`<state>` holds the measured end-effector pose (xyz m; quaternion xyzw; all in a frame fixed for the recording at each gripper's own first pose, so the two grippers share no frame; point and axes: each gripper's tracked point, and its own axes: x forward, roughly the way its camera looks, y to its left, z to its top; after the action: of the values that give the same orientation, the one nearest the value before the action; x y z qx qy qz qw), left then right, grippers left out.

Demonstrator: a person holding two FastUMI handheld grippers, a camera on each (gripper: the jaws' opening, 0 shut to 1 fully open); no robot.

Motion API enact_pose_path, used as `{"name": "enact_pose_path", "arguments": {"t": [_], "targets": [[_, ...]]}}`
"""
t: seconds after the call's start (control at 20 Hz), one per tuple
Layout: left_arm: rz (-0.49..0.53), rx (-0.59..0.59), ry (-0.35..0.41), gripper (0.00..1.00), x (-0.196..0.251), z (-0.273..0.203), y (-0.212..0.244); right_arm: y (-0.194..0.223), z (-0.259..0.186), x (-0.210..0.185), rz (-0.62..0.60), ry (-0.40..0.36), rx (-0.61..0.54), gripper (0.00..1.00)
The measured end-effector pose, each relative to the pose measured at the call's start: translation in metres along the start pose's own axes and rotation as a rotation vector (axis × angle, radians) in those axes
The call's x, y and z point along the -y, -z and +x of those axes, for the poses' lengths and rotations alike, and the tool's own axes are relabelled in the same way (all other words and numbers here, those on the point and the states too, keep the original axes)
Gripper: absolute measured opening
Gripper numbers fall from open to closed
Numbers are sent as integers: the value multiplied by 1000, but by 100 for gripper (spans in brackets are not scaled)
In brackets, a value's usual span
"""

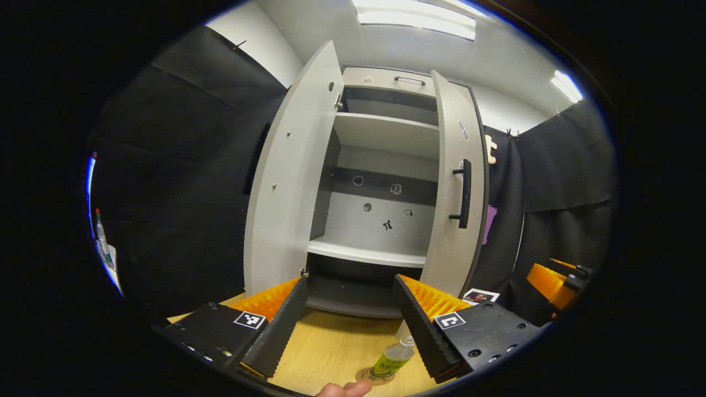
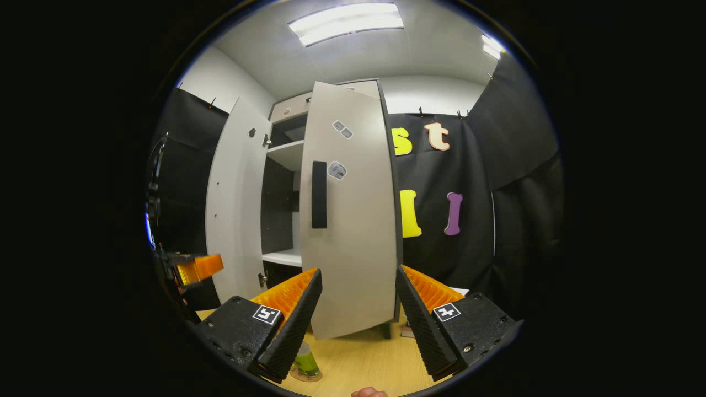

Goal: Grasp the bottle in the cabinet with the left hand and place it on the coaster, then close the right door with the right hand and the left door with the left hand.

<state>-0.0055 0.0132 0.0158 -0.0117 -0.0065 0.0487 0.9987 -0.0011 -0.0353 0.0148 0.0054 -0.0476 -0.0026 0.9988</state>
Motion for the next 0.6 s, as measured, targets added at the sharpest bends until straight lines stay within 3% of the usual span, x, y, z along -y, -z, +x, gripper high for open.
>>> {"name": "enact_pose_path", "arguments": {"t": [0.15, 0.2, 0.25, 0.3, 0.6], "targets": [[-36, 38, -90, 95, -37, 3, -28, 2, -2, 2, -6, 1, -16, 83], [-25, 63, -133, 90, -55, 5, -40, 3, -3, 4, -19, 7, -21, 83], [0, 96, -179, 100, -77, 8, -53, 4, -6, 7, -29, 15, -24, 83], [31, 123, -222, 95, -98, 9, -66, 6, -8, 10, -31, 21, -28, 83], [64, 184, -410, 95, -210, 36, -118, 21, -13, 14, -26, 35, -73, 83]]}}
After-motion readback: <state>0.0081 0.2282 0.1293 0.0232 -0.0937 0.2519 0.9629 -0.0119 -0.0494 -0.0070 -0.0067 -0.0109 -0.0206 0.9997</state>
